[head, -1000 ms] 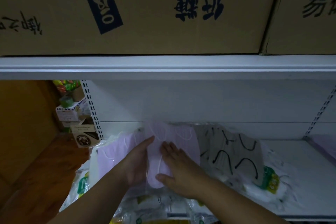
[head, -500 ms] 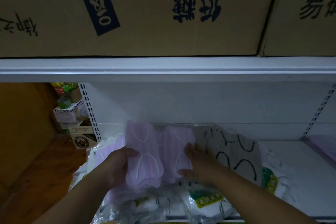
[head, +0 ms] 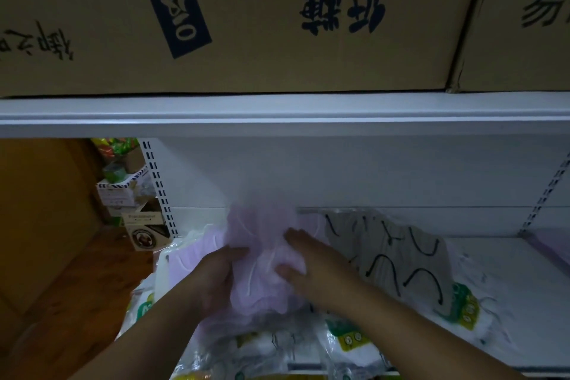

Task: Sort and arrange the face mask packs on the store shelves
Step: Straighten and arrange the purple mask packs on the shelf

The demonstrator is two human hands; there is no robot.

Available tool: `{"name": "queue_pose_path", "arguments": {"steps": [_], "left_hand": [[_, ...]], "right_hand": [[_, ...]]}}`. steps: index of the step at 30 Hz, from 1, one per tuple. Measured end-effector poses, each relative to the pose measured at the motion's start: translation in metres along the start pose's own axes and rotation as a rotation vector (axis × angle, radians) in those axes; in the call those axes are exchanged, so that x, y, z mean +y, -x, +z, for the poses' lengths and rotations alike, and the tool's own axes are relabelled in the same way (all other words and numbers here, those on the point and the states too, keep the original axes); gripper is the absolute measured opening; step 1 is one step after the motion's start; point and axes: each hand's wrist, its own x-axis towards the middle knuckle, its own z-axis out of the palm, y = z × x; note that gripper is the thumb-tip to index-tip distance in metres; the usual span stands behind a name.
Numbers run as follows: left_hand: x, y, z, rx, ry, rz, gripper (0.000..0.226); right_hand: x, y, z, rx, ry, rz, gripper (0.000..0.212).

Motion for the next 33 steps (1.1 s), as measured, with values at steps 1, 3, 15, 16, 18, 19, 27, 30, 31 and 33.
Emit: {"name": "queue_pose_path", "arguments": {"steps": [1,3,15,16,18,19,27,30,31,33], "left_hand": [[0.0,-0.001,0.001,-0.029,0.014,-0.006,0.051],[0.001,0.0,0.003,-0.026,0.032,0.013,0.062],[0.005,0.002,-0.016,0.129,-0.041,0.109,0.026],[0.006,0.002,-0.018,0.152,-0.053,0.109,0.022],[0.008,0.002,-0.022,0.176,-0.065,0.104,0.022],[0.008,0.002,-0.023,0.18,-0.067,0.099,0.023],[0.009,-0.001,-0.018,0.224,-0.058,0.049,0.022],[0.011,-0.001,-0.016,0.254,-0.057,0.055,0.026],[0.011,-0.001,-0.015,0.258,-0.057,0.055,0.028],[0.01,-0.002,-0.012,0.242,-0.053,0.042,0.032]], "right_hand": [[-0.007,0.001,0.007,-0.072,0.018,-0.039,0.067],[-0.014,0.002,0.019,-0.205,0.064,-0.069,0.077],[0.002,-0.017,0.024,-0.253,0.198,0.026,0.074],[0.011,-0.02,0.022,-0.242,0.297,0.063,0.073],[0.032,-0.021,0.023,-0.265,0.444,0.169,0.078],[0.041,-0.02,0.025,-0.289,0.474,0.214,0.081],[0.055,-0.016,0.029,-0.101,0.52,0.18,0.044],[0.039,-0.015,0.015,0.126,0.352,0.165,0.036],[0.031,-0.015,0.012,0.179,0.239,0.136,0.032],[0.008,-0.014,0.008,0.216,0.008,0.006,0.024]]}}
